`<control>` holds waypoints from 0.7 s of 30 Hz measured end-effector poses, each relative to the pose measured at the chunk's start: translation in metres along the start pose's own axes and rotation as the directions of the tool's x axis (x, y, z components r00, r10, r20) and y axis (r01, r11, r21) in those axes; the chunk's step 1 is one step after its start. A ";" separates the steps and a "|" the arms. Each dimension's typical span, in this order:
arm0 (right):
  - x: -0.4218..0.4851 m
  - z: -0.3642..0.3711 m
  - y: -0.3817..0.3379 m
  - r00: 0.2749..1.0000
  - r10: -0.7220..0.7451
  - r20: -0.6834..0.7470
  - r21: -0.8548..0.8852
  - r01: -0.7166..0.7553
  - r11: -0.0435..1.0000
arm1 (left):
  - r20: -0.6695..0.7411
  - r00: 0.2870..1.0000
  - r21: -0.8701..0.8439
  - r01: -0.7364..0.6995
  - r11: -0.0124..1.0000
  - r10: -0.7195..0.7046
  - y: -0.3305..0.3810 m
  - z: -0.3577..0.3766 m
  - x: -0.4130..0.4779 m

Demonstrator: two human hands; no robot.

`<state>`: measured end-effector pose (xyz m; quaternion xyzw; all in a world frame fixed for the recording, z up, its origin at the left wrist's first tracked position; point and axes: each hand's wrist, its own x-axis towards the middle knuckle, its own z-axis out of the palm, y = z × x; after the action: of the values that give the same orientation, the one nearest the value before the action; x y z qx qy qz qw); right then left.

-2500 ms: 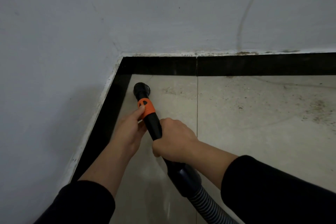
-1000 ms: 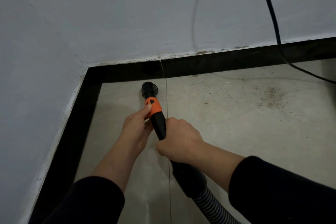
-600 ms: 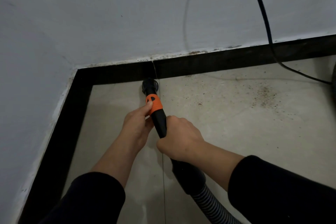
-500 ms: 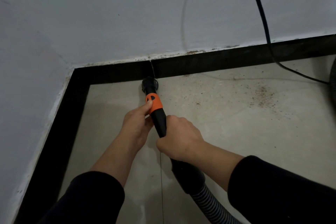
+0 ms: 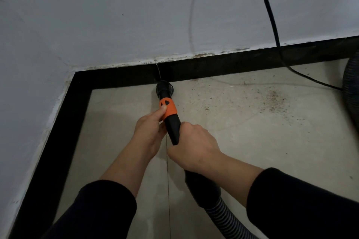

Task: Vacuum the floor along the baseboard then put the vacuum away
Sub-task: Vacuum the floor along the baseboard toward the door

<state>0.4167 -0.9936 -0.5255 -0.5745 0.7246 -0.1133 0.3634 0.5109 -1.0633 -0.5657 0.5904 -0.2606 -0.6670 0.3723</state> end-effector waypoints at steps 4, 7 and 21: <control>-0.005 0.000 0.001 0.999 -0.001 0.036 0.004 0.001 1.000 | 0.000 1.000 0.017 -0.001 1.000 0.001 -0.001 -0.002 -0.006; -0.009 0.001 0.002 0.996 -0.007 0.084 0.013 0.006 1.000 | -0.014 1.000 0.028 -0.001 1.000 0.001 -0.002 -0.009 -0.012; -0.027 0.000 -0.003 0.988 -0.046 0.148 -0.020 0.049 0.999 | -0.030 1.000 0.078 0.010 0.997 -0.007 -0.003 -0.026 -0.034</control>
<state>0.4209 -0.9703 -0.5131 -0.6028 0.6830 -0.0704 0.4064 0.5367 -1.0318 -0.5520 0.6154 -0.2783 -0.6491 0.3501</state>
